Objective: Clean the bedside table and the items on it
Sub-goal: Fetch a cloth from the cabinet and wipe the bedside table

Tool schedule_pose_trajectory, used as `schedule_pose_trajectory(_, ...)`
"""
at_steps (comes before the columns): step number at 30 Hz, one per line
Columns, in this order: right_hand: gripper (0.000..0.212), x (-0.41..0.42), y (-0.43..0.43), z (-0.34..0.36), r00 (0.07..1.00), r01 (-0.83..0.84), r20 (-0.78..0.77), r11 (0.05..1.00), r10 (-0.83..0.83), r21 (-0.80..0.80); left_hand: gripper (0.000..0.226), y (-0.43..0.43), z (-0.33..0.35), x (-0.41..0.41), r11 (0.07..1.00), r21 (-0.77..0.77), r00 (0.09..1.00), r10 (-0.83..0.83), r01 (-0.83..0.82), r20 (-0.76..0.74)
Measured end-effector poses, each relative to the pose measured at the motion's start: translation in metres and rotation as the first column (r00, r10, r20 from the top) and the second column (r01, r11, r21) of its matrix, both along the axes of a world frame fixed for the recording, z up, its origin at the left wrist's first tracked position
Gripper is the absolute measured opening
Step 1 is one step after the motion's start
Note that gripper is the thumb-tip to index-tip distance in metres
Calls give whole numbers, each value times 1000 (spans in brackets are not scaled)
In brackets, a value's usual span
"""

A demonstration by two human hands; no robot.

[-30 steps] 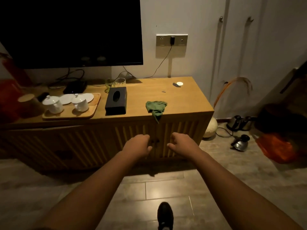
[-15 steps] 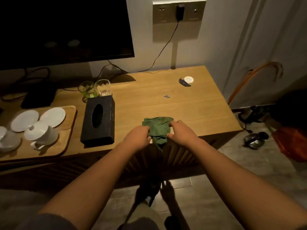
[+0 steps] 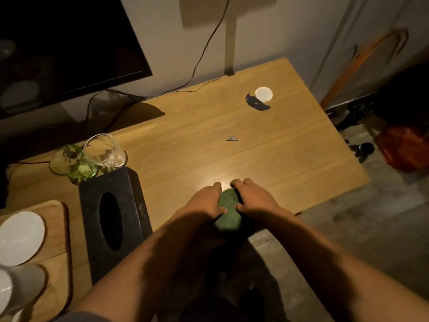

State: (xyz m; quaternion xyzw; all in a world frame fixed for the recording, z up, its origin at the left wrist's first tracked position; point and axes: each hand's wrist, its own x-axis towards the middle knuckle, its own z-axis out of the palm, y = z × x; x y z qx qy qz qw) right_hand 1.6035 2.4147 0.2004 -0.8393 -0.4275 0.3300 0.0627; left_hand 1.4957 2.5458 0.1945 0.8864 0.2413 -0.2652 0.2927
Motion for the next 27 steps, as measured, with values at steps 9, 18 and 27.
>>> schedule_pose_trajectory(9, 18, -10, -91, 21, 906, 382, -186, 924, -379, -24, 23, -52, 25, 51, 909, -169, 923, -384, 382, 20)
schedule_pose_trajectory(18, 20, -108, -325, 65, 471, 882, -120, 466, -874, 65, 35, -291, 61, 66, 514, -102, 524, -841, 851, 137)
schedule_pose_trajectory(27, 30, -363, -579, 101, -173, 962, -131, -196, -976, 191, 14, -607, 109, -114, 4, -84, 23, -973, 996, 228)
